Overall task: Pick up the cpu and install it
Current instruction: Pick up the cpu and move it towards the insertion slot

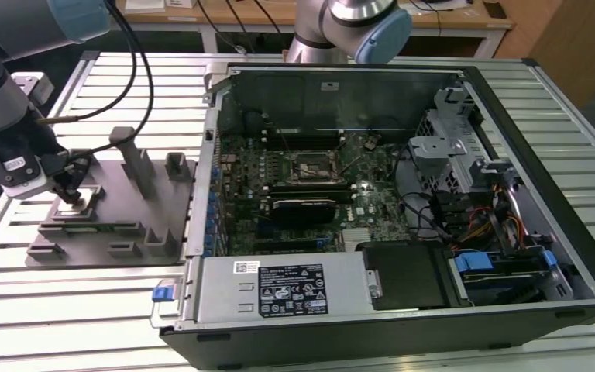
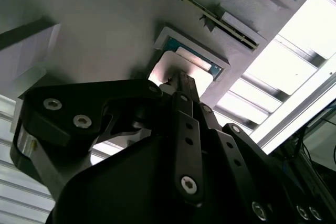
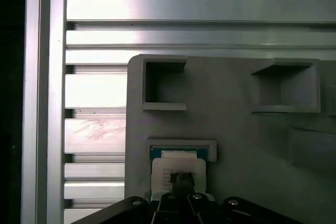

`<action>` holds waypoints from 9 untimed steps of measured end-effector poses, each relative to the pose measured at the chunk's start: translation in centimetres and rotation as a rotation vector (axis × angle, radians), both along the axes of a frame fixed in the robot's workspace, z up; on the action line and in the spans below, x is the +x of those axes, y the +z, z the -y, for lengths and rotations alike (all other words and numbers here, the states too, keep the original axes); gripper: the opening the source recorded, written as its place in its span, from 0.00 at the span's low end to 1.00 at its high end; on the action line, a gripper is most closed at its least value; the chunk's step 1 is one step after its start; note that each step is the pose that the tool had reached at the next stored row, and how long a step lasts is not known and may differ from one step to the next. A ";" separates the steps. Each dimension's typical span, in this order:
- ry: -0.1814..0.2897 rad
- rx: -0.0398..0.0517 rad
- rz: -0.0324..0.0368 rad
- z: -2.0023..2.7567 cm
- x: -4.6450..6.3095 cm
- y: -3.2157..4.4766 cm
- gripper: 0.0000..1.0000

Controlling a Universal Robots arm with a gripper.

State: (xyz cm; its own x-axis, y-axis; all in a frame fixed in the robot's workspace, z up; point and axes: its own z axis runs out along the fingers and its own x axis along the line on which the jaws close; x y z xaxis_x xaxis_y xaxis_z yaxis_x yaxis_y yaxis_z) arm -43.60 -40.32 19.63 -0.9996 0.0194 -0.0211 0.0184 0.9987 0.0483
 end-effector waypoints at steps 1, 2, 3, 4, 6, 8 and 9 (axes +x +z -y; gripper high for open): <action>0.002 0.0000 0.0000 0.00 0.0 0.00 0.11; 0.002 0.0000 0.0000 0.00 0.0 0.00 0.11; 0.002 0.0001 0.0000 0.00 0.0 -0.01 0.11; 0.002 0.0001 0.0001 0.00 0.0 -0.01 0.11; 0.002 0.0001 0.0001 0.00 0.0 -0.02 0.11; 0.002 0.0001 0.0001 0.00 0.0 -0.01 0.16; 0.002 0.0001 0.0001 0.00 0.0 -0.01 0.23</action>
